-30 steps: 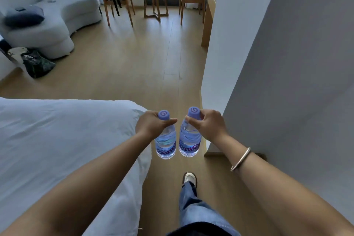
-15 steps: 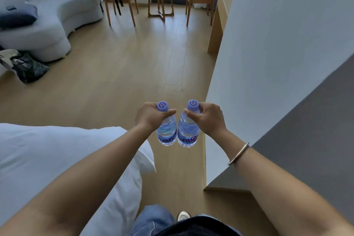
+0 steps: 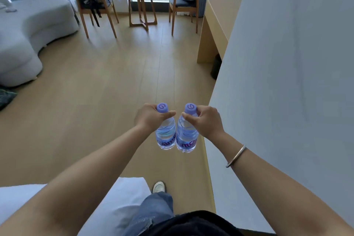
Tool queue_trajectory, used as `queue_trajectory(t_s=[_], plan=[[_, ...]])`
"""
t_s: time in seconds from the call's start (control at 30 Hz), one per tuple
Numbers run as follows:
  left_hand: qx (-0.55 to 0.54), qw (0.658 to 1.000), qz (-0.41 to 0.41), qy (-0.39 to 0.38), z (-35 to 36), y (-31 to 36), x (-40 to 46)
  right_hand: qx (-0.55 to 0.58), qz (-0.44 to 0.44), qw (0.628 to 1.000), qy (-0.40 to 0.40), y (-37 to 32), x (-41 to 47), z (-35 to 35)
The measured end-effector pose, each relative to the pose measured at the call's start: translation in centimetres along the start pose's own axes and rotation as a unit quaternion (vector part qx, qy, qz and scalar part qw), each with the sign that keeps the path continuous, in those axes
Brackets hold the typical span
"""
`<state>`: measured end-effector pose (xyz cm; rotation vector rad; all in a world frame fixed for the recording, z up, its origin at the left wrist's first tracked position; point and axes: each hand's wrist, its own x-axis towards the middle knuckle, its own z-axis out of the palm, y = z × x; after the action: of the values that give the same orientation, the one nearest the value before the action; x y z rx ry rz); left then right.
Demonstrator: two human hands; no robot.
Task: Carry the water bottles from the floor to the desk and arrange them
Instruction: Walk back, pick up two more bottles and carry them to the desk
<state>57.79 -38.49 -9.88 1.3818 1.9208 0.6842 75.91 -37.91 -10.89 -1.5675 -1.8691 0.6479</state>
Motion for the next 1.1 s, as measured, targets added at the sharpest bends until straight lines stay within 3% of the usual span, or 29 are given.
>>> queue_trajectory(t_s=[0.23,0.6,1.1], plan=[[-0.008,0.999,0.032,-0.018,-4.6,1.9,12.4,0.009,0.033,0.998,0.044,-2.3,10.2,2.6],[0.022,0.998,0.033,-0.056,-4.0,3.4,24.9,-0.006,0.054,0.997,0.051,-0.7,21.9,4.4],[0.062,0.994,0.073,-0.043,-0.6,15.4,50.1,0.024,0.078,0.994,0.076,6.6,48.2,1.3]])
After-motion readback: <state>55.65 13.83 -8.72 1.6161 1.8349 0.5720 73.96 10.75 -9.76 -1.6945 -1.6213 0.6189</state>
